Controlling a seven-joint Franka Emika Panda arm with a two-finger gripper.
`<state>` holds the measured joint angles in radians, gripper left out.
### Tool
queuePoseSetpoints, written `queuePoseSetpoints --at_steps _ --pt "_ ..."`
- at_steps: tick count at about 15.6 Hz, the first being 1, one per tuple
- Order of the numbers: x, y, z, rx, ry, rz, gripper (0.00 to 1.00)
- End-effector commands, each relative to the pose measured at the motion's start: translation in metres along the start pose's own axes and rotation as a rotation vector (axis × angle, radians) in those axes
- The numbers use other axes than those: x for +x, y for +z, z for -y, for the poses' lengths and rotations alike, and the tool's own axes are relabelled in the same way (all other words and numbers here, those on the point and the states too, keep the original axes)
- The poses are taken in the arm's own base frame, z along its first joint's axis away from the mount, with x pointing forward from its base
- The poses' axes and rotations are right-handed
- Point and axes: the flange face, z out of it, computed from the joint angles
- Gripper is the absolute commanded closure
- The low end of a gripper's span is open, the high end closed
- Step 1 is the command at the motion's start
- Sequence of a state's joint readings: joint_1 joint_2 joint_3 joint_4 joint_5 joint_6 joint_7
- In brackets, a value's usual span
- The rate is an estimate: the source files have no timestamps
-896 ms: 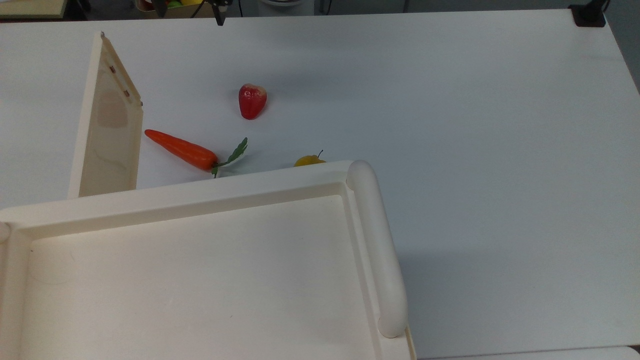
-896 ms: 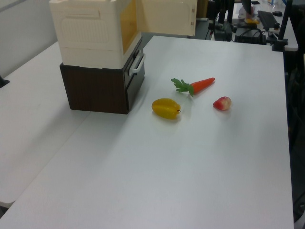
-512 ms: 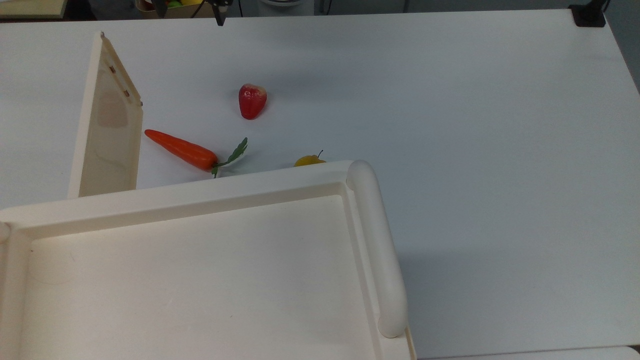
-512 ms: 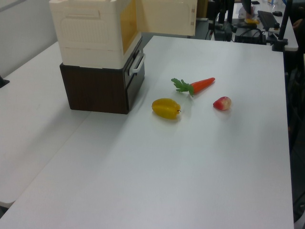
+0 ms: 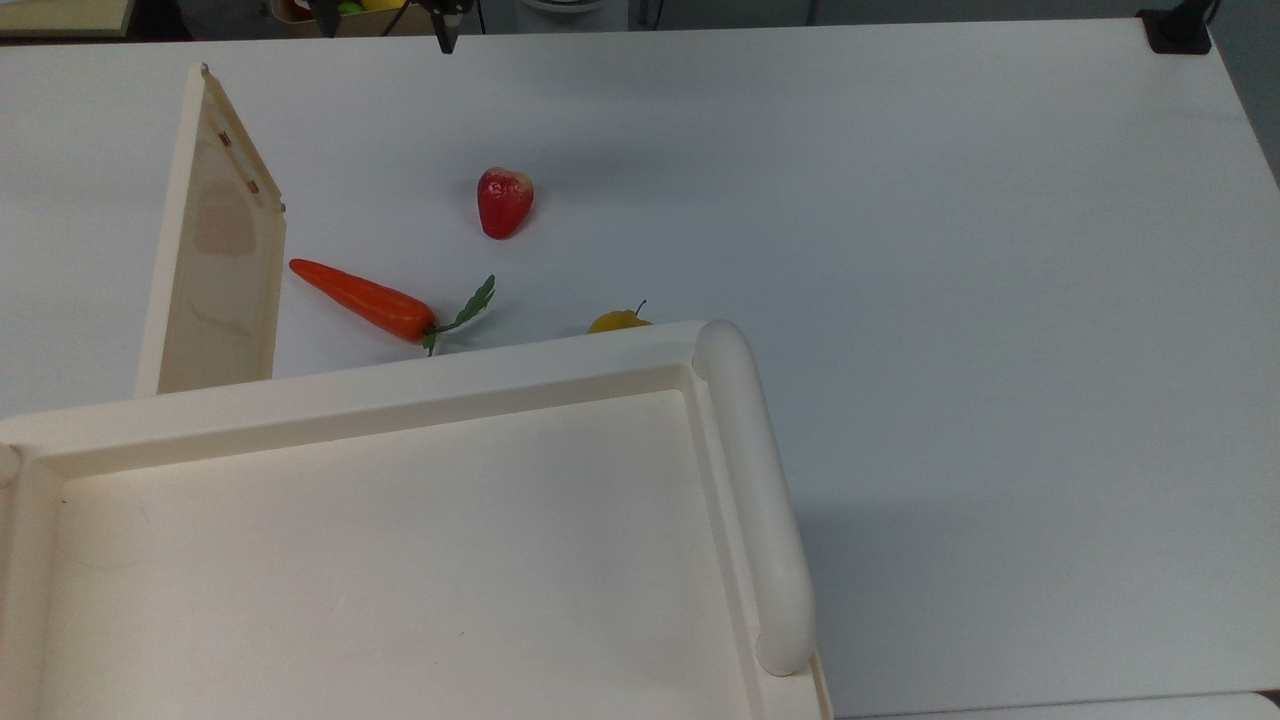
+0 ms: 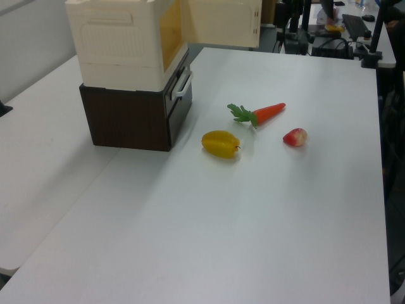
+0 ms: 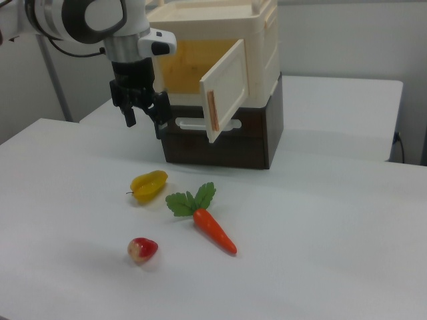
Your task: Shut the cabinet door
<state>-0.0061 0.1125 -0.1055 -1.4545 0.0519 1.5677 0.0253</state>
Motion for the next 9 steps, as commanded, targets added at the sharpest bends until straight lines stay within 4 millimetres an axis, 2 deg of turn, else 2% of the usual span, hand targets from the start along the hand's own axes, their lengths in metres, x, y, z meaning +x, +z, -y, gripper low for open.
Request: queuePoseSetpoints --at_steps 1,2,4,5,6,9 --pt "-0.007 0.0 0.003 -0.019 -0.028 0.018 0.12" --pt "-0.007 0.0 0.002 -0.019 -0.031 0.021 0.27" --pt "-0.008 -0.001 0.002 -0.015 -0.061 0.023 0.69" --pt "-0.01 -0.001 0.001 -0.016 -0.083 0.029 0.83" --pt "-0.01 -0.002 -0.003 -0.015 -0.103 0.029 0.92" --pt "-0.011 -0.004 -0.012 -0.016 -0.169 0.026 0.99"
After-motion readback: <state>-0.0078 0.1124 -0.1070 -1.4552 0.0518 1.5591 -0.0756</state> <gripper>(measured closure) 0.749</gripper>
